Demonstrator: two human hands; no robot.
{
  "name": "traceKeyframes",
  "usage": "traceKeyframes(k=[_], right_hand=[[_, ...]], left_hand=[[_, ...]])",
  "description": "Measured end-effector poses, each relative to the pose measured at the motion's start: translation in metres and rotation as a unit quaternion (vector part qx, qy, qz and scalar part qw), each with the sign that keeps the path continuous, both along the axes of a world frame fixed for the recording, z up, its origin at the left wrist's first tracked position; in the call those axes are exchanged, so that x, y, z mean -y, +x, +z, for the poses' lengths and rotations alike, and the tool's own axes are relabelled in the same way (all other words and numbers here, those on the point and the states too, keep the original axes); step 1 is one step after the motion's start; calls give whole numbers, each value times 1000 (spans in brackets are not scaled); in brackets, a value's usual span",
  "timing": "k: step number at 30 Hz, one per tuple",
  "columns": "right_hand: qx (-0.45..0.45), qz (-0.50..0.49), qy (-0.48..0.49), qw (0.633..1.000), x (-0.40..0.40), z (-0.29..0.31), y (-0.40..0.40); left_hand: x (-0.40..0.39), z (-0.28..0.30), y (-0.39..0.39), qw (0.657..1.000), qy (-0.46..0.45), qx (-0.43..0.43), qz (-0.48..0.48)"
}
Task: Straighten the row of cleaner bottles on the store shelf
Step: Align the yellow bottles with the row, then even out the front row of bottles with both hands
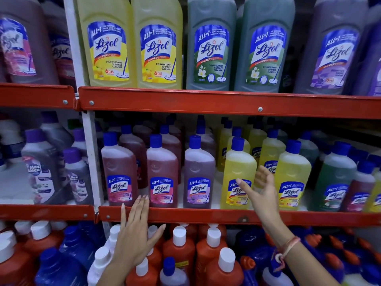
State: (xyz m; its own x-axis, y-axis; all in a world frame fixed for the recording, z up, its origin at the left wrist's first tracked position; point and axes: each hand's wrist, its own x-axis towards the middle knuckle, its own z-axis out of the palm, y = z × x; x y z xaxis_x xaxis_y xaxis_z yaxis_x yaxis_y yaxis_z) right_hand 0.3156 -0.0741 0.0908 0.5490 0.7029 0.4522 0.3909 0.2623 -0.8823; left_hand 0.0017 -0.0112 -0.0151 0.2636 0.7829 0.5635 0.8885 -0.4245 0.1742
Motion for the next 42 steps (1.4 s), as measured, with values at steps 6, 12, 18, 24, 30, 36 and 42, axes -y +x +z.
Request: traceKeyframes(k=[6,12,18,24,30,36,42], right_hand=[[36,-78,56,995,6,6,-29],[9,121,45,992,18,9,-85],[-146,363,-125,912,13,2,-149],[-159,338,-175,911,14,9,-168],[-154,314,-188,918,16,5,-160],[-159,303,-197,919,11,2,-160],[-168,295,-192,921,8,-3,-160]], left_hand=[[4,5,-1,998,-20,53,-22],[26,39,14,939,-133,302,-93],[9,60,16,806,-240,532,-105],[13,78,19,765,-301,550,-147],[18,84,20,766,-308,542,-157],[20,86,23,769,-308,539,-153],[24,87,21,770,-313,535,-151]])
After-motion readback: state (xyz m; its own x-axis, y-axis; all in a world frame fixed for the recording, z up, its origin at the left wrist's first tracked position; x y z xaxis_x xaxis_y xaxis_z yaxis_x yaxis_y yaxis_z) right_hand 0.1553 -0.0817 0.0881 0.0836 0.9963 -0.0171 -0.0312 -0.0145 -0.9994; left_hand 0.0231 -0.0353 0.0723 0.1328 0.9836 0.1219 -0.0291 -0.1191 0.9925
